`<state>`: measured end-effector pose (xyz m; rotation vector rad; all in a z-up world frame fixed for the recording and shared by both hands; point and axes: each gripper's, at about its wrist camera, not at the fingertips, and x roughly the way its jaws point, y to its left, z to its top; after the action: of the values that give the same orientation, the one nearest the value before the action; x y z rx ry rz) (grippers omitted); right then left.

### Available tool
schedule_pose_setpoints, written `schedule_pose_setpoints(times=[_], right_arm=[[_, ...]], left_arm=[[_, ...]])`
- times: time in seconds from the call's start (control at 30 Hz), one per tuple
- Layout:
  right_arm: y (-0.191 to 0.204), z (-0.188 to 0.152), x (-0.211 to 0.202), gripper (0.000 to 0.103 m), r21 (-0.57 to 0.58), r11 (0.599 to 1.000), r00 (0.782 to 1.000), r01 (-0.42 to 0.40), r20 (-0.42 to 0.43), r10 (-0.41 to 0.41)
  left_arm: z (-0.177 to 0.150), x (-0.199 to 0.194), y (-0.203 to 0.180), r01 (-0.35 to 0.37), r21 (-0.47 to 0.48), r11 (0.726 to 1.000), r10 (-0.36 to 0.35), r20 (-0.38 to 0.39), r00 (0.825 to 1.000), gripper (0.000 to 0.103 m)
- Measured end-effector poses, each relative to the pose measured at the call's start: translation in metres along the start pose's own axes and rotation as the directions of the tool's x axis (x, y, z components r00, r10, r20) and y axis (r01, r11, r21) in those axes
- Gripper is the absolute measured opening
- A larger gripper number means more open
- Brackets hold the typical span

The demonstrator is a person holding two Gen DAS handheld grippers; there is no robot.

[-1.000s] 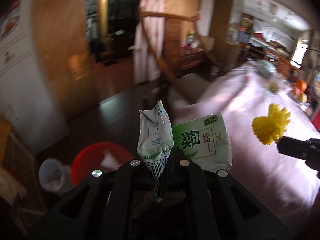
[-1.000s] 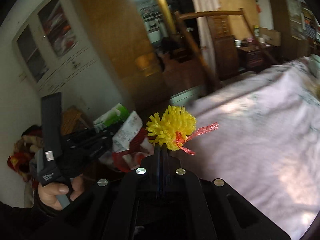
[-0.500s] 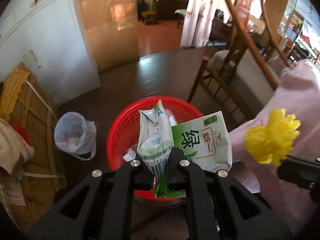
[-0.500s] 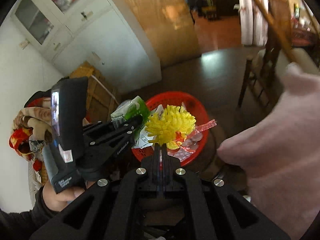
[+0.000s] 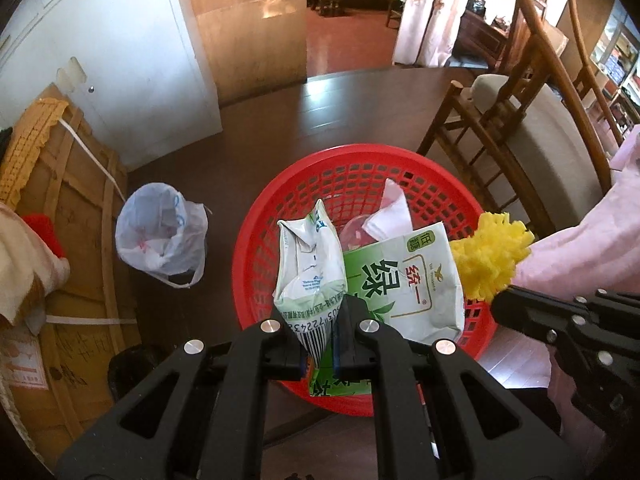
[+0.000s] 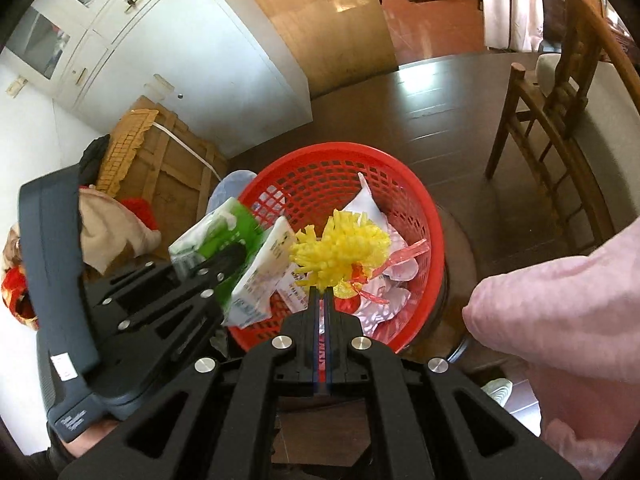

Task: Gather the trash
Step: 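Open both tools to drop the carton and flower into the basket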

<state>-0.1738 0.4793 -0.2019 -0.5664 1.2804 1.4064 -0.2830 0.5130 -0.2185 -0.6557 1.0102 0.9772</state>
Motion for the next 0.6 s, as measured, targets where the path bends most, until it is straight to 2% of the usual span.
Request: schedule_pose_setpoints(times=[0.2, 0.33, 0.4, 0.43, 0.5, 0.6], right_arm=[[-0.009, 0.006, 0.012, 0.007, 0.01, 0.999, 1.0, -0.03, -0.008, 0.03], [-0.011, 0.002, 0.008, 0.026, 0.004, 1.0, 1.0, -0.019, 0.001, 0.019], [-0.011, -0.001, 0.001, 0.026, -0.002, 1.0, 1.0, -0.009, 0.009, 0.009], [-0.011, -0.002, -0.002, 0.029, -0.004, 1.0, 1.0, -0.004, 0.012, 0.004], [-0.012, -0.007, -0.011, 0.039, -0.001, 1.0, 1.0, 0.009, 0.025, -0.009], [-0.014, -0.013, -0.021, 0.047, -0.001, 0.999, 0.999, 0.035, 0.033, -0.035]], left_arm=[[-0.003, 0.007, 0.002, -0.003, -0.013, 1.0, 0.003, -0.016, 1.0, 0.01], [-0.003, 0.007, 0.005, -0.014, -0.033, 0.999, 0.013, -0.022, 1.0, 0.016], [-0.002, 0.005, 0.005, -0.006, -0.038, 0.999, 0.005, -0.022, 1.0, 0.02], [-0.002, 0.004, 0.005, -0.01, -0.041, 0.999, 0.009, -0.021, 1.0, 0.023], [-0.003, 0.001, 0.005, -0.014, -0.044, 0.999, 0.013, -0.015, 1.0, 0.037], [-0.004, -0.005, 0.001, -0.022, -0.042, 0.999, 0.022, -0.001, 1.0, 0.044]])
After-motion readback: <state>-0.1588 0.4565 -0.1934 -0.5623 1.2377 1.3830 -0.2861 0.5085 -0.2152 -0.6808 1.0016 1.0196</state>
